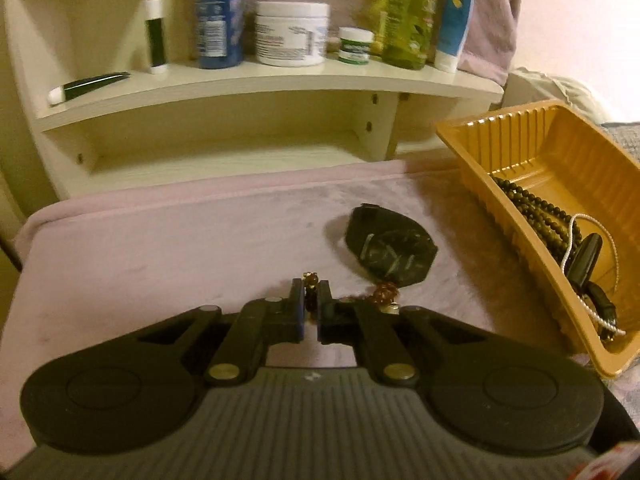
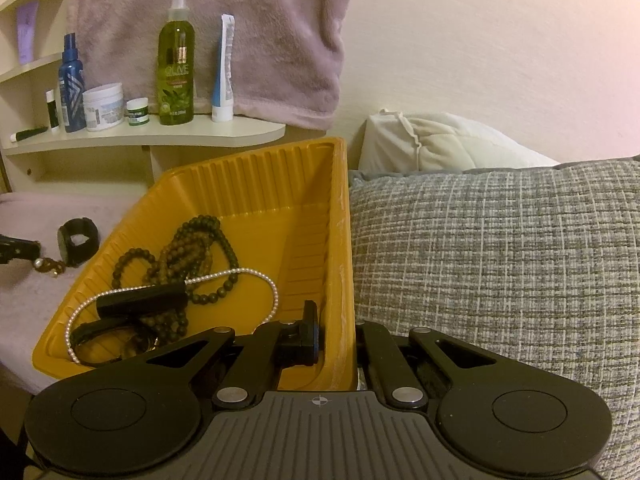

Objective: Organize jewelry
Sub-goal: 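Move the open left tool back toward the black watch on the towel, then grasp the gold charm with brown bead bracelet using the left tool, then carry the gold charm into the orange tray and open the left tool, then reach the left tool to the gold pearl earring and grasp it, then carry the pearl earring into the orange tray and open the left tool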

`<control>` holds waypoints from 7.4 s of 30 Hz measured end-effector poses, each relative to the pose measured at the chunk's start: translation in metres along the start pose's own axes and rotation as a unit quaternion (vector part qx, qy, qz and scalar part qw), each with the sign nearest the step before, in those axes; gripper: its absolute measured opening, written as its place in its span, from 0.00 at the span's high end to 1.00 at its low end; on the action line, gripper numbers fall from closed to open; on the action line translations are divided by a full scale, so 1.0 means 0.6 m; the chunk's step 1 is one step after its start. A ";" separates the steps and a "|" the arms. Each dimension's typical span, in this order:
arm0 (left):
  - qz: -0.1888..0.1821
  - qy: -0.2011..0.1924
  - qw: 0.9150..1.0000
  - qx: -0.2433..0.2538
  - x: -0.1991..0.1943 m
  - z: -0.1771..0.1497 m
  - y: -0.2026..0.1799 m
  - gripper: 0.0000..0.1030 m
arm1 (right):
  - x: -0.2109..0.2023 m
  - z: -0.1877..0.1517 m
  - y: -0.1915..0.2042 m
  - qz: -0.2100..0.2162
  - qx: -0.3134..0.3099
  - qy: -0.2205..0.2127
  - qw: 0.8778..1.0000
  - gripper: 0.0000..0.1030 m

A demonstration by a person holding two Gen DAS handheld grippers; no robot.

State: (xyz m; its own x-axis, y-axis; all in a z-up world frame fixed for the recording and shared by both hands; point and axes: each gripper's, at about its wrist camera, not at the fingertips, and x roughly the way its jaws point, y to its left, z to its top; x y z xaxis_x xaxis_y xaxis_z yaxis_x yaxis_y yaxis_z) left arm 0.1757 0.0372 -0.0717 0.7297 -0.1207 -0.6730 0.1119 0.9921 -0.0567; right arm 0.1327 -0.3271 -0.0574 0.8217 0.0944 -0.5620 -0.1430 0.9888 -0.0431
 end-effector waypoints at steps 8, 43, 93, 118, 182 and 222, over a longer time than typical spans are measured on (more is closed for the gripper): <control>-0.002 -0.016 1.000 -0.002 -0.049 -0.002 0.043 0.96 | -0.005 0.000 0.003 0.000 -0.002 -0.003 1.000 0.97; 0.040 0.019 0.999 0.025 -0.011 -0.034 0.087 0.84 | -0.003 0.000 0.004 -0.002 -0.003 -0.001 1.000 0.97; -0.170 -0.091 0.976 0.104 -0.123 0.091 -0.148 0.84 | -0.012 0.003 0.011 0.001 -0.005 -0.007 1.000 0.97; -0.244 -0.025 0.953 0.175 -0.069 0.038 -0.289 0.84 | -0.013 0.005 0.012 0.003 -0.005 -0.012 1.000 0.96; 0.076 -0.031 0.997 -0.015 -0.038 -0.081 0.012 0.85 | -0.001 -0.002 0.003 -0.002 -0.012 -0.003 1.000 0.97; -0.188 -0.073 0.971 0.127 -0.091 0.000 -0.256 0.85 | -0.008 -0.001 0.006 0.002 -0.007 -0.009 1.000 0.97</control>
State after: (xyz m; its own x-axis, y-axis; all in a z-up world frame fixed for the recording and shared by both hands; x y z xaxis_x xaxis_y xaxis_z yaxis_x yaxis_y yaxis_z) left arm 0.1187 -0.1088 -0.0260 0.6904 -0.4951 -0.5275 0.5383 0.8387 -0.0825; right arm 0.1278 -0.3241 -0.0551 0.8310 0.1005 -0.5471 -0.1538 0.9867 -0.0524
